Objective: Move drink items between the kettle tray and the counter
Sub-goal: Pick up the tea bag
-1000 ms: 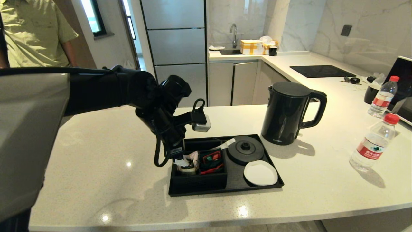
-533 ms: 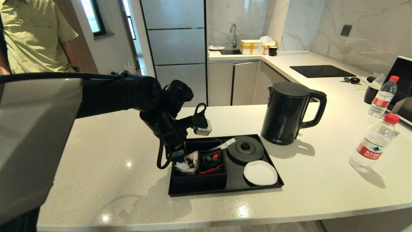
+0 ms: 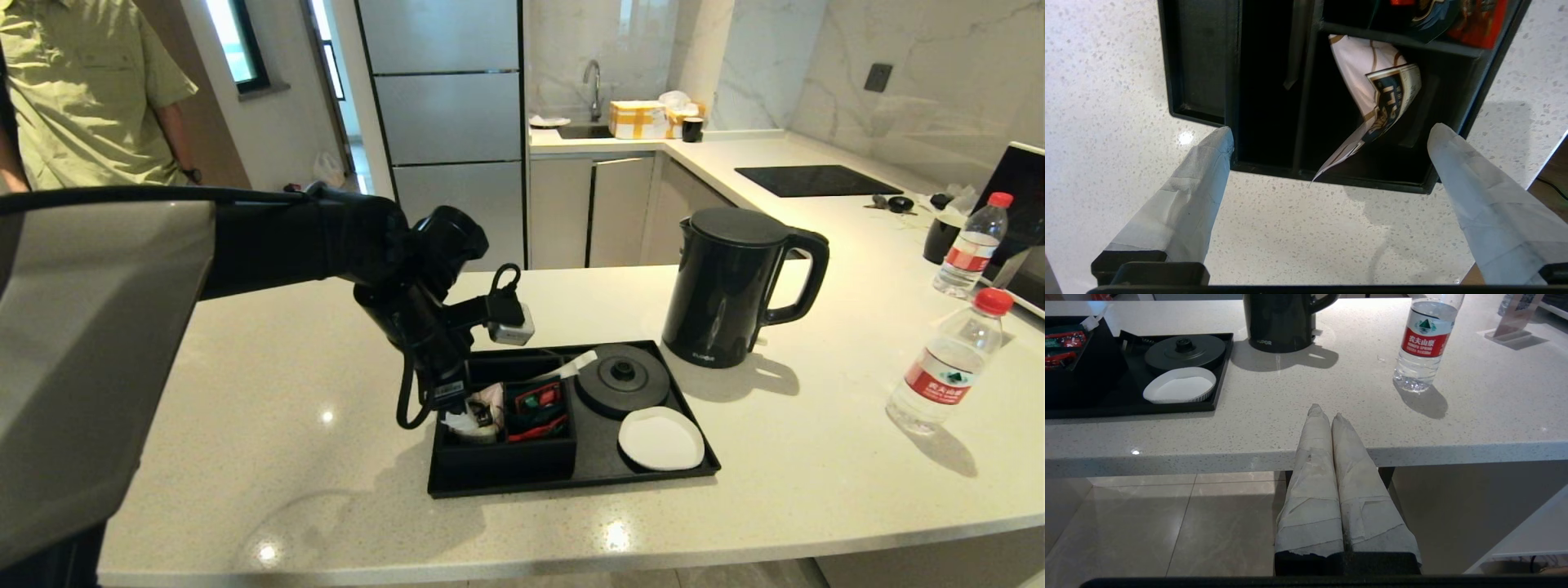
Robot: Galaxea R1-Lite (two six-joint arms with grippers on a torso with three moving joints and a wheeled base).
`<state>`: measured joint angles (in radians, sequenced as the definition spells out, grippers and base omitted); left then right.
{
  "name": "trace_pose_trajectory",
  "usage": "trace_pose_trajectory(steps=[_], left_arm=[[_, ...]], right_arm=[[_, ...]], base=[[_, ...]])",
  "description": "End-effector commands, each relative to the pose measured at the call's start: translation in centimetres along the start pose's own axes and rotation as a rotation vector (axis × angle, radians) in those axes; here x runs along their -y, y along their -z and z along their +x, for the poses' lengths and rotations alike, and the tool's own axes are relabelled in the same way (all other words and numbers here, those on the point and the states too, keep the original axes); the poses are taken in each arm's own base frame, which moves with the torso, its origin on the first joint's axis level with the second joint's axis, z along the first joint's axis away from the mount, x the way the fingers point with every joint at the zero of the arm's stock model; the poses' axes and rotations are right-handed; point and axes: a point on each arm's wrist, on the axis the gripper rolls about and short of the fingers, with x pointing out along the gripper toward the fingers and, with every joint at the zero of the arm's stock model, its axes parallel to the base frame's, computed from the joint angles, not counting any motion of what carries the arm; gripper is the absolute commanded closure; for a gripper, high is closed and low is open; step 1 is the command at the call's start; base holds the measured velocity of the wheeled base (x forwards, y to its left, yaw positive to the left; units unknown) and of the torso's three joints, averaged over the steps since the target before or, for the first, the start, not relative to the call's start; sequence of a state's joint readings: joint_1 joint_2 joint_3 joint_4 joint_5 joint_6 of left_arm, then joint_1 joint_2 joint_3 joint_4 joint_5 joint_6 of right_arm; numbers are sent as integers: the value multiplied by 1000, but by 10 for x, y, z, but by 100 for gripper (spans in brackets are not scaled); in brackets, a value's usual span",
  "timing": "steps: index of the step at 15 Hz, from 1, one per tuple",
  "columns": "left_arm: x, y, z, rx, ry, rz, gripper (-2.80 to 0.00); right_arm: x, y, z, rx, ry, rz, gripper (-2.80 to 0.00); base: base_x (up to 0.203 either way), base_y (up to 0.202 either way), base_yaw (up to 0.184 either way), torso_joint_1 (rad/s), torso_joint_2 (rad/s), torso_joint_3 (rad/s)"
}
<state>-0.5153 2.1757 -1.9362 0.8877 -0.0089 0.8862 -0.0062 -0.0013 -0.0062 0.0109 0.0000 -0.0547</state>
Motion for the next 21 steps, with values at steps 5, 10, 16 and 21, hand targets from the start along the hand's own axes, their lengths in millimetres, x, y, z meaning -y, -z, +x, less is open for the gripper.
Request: trace_pose_trajectory(steps=[5, 10, 16, 21], left_arm=[[2, -1, 3, -8, 18, 8, -280], [4, -1, 7, -14, 30, 10, -280], [5, -1, 10, -22, 49, 11, -280], [7, -5, 15, -18, 52, 16, -280]], right_arm=[[0, 0, 0, -1, 0, -1, 0], [0, 0, 0, -1, 0, -1, 0], [0, 0, 0, -1, 0, -1, 0], [0, 0, 0, -1, 0, -1, 0]], base=[[0, 0, 0, 0, 0, 0], [0, 0, 0, 0, 0, 0], [0, 0, 0, 0, 0, 0], [0, 0, 0, 0, 0, 0]])
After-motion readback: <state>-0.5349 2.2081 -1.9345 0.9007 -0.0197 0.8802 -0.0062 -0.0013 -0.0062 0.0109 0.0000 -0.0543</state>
